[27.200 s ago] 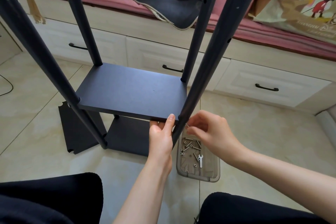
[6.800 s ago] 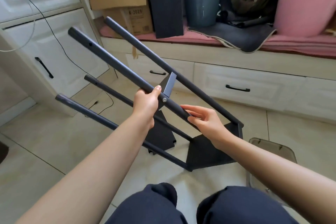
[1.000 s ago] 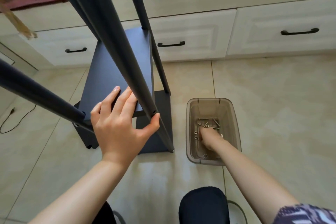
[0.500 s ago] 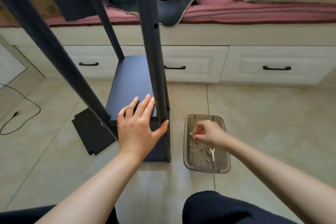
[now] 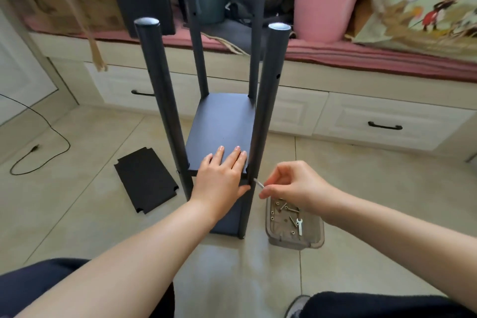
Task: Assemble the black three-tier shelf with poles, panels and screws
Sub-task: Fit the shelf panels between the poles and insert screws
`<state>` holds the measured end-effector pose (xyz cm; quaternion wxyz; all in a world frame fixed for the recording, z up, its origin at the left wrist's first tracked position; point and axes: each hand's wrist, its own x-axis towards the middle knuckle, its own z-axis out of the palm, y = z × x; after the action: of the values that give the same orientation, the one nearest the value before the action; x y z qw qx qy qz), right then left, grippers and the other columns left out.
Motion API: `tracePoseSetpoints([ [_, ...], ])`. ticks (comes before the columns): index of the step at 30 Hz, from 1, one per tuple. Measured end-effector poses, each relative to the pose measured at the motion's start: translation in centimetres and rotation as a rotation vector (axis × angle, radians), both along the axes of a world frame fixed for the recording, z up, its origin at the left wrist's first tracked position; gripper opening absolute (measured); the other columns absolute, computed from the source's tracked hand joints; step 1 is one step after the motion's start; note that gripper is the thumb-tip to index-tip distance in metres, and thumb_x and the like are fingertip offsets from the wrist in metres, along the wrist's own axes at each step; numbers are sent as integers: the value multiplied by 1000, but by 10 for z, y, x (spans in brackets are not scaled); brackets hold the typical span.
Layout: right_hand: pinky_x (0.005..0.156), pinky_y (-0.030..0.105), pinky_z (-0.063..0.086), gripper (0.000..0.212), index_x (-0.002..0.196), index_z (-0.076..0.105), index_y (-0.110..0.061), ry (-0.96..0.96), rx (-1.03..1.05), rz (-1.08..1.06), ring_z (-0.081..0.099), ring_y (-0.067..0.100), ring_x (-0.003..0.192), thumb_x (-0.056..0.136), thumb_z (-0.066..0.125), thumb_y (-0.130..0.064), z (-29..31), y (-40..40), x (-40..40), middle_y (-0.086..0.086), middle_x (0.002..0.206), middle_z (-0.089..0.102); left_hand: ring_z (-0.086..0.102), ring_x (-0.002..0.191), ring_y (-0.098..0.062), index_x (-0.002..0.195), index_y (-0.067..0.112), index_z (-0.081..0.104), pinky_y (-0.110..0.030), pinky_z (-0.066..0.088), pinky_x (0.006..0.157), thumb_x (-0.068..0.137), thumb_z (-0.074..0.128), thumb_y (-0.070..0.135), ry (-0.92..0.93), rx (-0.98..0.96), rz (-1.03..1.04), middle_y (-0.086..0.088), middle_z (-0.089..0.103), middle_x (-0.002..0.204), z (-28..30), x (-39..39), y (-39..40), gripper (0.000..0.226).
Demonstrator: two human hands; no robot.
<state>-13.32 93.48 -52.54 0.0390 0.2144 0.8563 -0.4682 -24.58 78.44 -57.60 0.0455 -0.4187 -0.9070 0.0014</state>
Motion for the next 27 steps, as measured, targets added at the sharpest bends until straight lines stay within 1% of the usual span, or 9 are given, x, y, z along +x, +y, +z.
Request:
tracePoseSetpoints([
  [3, 57, 26, 51, 18, 69, 69, -19, -22, 40, -8, 63, 5, 58, 73, 85, -22, -7, 1, 2, -1, 68, 74, 10, 155, -31, 161, 21, 7, -42, 15, 124, 100, 52, 46, -28, -15, -24, 1, 9, 169, 4, -3, -4, 80],
  [6, 65, 36, 56, 18, 69, 67, -19, 7, 92, 16, 68, 19, 68, 77, 83, -19, -10, 4, 2, -3, 69, 74, 3, 155, -29, 162, 22, 4, -40, 6, 125, 100, 53, 35, -73, 40, -11, 2, 4, 169, 0, 1, -7, 79],
  [10, 59, 22, 47, 20, 70, 65, -22, 66, 192, 64, 64, -2, 64, 82, 78, -15, -15, 6, 3, -17, 68, 72, -2, 156, -27, 162, 21, 7, -39, -1, 124, 100, 50, 26, -118, 120, 28, 2, 3, 169, -7, 10, -6, 75],
  [13, 59, 17, 48, 20, 70, 64, -22, 102, 247, 78, 64, -2, 68, 82, 79, -14, -15, 7, 5, -15, 70, 71, 2, 156, -25, 161, 22, 15, -37, -2, 124, 99, 49, 22, -148, 215, 48, 3, 11, 168, -10, 13, -5, 70],
  [17, 76, 28, 57, 17, 74, 65, -17, 132, 230, 85, 69, 2, 75, 82, 79, -11, -14, 5, 6, -10, 77, 75, 3, 156, -23, 160, 21, 19, -35, -6, 123, 98, 48, 19, -161, 302, 52, 3, 14, 168, -15, 17, -8, 68],
  [20, 77, 36, 58, 17, 74, 65, -17, 137, 231, 93, 71, 5, 79, 83, 78, -10, -14, 2, 5, -7, 79, 76, 6, 156, -24, 159, 18, 22, -35, -5, 123, 97, 49, 16, -147, 349, 31, 1, 17, 167, -18, 20, -9, 67],
  [22, 77, 39, 58, 22, 72, 62, -20, 147, 243, 88, 71, 5, 79, 83, 78, -10, -16, 0, 3, -7, 80, 75, 20, 153, -25, 154, 14, 37, -34, 1, 124, 95, 53, 9, -168, 484, 18, -3, 34, 161, -15, 22, -11, 61],
  [24, 77, 40, 58, 25, 70, 60, -23, 162, 258, 81, 70, 8, 80, 83, 78, -10, -17, -1, 0, -6, 80, 75, 41, 143, -26, 142, 8, 53, -36, 19, 123, 90, 59, 1, -190, 665, 36, -9, 55, 145, -13, 26, -15, 52],
  [27, 79, 39, 58, 24, 71, 61, -23, 184, 251, 71, 71, 11, 82, 82, 79, -11, -22, -1, -2, -5, 81, 75, 57, 112, -21, 117, 9, 62, -30, 48, 97, 89, 63, 1, -227, 969, 200, -4, 63, 114, -15, 40, -18, 30],
])
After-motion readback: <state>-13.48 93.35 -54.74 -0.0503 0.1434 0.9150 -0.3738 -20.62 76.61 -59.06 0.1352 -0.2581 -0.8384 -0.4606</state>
